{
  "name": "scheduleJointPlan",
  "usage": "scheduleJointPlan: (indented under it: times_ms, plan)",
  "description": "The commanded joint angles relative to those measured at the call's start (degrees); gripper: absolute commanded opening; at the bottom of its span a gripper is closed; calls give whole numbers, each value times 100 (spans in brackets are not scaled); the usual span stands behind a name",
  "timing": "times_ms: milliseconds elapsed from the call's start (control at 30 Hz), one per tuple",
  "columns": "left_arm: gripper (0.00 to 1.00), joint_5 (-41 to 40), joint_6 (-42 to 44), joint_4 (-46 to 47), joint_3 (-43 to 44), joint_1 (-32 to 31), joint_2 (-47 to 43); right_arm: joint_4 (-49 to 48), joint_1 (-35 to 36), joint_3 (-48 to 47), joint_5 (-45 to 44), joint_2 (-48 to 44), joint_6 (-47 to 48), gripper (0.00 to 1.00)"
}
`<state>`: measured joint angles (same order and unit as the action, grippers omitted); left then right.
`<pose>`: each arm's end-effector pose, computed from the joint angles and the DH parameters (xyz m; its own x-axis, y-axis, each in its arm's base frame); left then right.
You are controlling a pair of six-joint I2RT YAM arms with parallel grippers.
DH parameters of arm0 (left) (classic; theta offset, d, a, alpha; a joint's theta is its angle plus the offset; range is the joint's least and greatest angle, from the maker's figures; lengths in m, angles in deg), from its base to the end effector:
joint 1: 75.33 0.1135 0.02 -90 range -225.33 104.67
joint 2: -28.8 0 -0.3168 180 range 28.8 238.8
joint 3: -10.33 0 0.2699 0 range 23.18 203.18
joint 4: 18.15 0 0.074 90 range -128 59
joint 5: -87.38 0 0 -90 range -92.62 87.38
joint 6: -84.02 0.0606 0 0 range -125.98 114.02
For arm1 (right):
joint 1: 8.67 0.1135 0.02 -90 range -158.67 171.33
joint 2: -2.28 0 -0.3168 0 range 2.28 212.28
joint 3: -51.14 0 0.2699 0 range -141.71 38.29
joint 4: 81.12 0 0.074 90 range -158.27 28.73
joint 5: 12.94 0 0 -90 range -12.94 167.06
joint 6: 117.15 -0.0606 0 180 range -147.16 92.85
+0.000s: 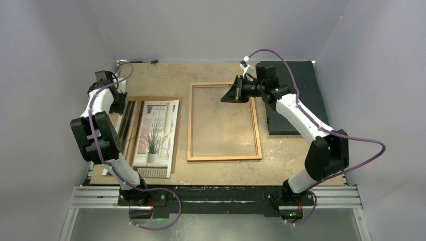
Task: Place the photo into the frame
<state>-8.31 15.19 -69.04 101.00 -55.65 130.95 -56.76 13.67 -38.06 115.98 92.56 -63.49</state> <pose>0.3873 0.1449 0.2505 -0.9146 0.0545 -0.4007 -0.0516 0.9670 0.2494 0.3562 0.1876 0.3732 -0.8062 0.1671 -0.5675 -0.4255 0.5027 0.7525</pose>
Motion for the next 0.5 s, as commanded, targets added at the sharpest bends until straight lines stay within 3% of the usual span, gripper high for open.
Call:
scheduleJointPlan:
  times_ms: [0,133,300,467]
  plan:
    - [44,151,-176,-239,204,-212,-266,429,-105,-140,15,-421,338,0]
    - [53,143,-214,-353,230,-464,-271,688,-160,-407,5,-556,444,0]
    - [77,392,-406,-495,352,-631,-379,820,-161,-589,340,-735,608,0]
    - [86,451,-495,-576,411,-632,-394,864,-261,-354,430,-475,840,0]
